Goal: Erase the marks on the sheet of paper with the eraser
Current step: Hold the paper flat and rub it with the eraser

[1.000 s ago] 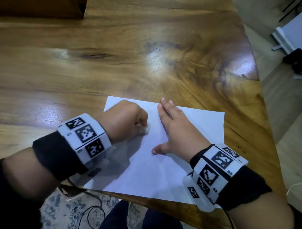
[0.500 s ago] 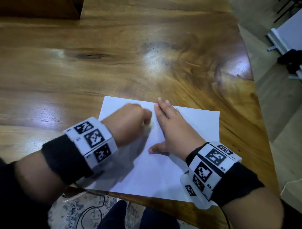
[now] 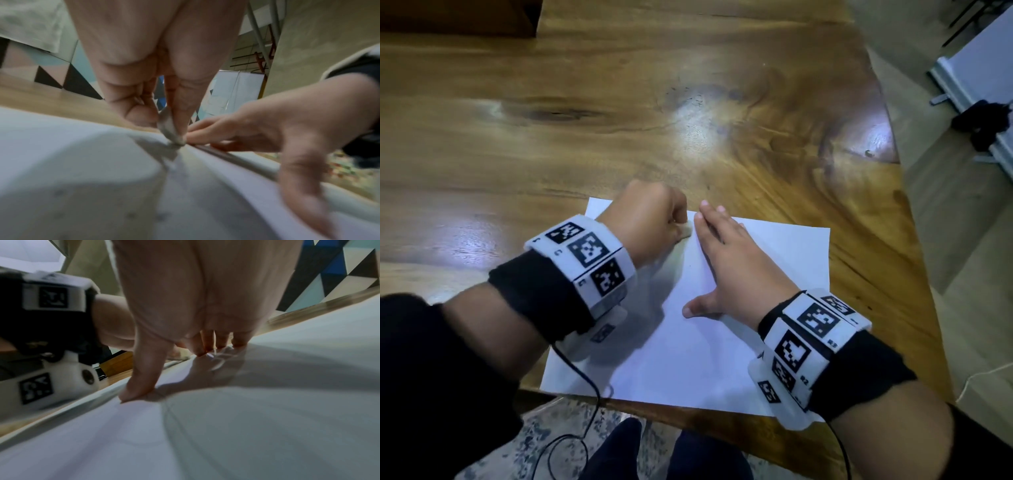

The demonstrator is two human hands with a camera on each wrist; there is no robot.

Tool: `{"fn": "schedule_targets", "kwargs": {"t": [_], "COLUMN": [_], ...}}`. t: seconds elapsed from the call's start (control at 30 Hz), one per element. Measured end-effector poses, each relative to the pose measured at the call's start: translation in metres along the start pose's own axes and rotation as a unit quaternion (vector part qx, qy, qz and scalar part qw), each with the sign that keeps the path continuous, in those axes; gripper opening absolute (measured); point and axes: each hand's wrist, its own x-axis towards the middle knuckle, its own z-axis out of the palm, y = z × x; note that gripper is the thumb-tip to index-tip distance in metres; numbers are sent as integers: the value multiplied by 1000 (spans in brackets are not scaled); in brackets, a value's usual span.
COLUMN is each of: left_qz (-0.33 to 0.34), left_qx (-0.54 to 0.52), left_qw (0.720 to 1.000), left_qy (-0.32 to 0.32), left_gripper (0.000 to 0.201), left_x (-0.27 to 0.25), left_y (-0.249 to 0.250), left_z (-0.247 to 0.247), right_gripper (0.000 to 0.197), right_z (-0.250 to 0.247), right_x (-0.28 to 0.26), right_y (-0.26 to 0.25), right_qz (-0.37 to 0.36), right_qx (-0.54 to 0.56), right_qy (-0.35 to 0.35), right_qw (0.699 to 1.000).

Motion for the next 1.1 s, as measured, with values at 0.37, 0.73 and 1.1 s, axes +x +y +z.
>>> {"fn": "schedule_targets", "kwargs": {"t": [0.37,0.73,1.1], "left_qz": [10,39,54], "left_qx": [-3,6,12], "left_qw": [999,999,998], "left_qy": [-53,-38,-22], "left_gripper": [8,6,6], "left_x": [-13,-26,-20], "left_y": [9,-11,-19], "left_z": [7,7,9], "right_gripper": [126,129,139], "right_z": [0,-1,1], "right_x": [2,0,-2], "right_y": [0,-1,-3], "right_qz": [2,6,8], "right_qx": [2,-16,-47], "right_qy": [8,-4,-11], "right_qw": [1000,1000,999]}}
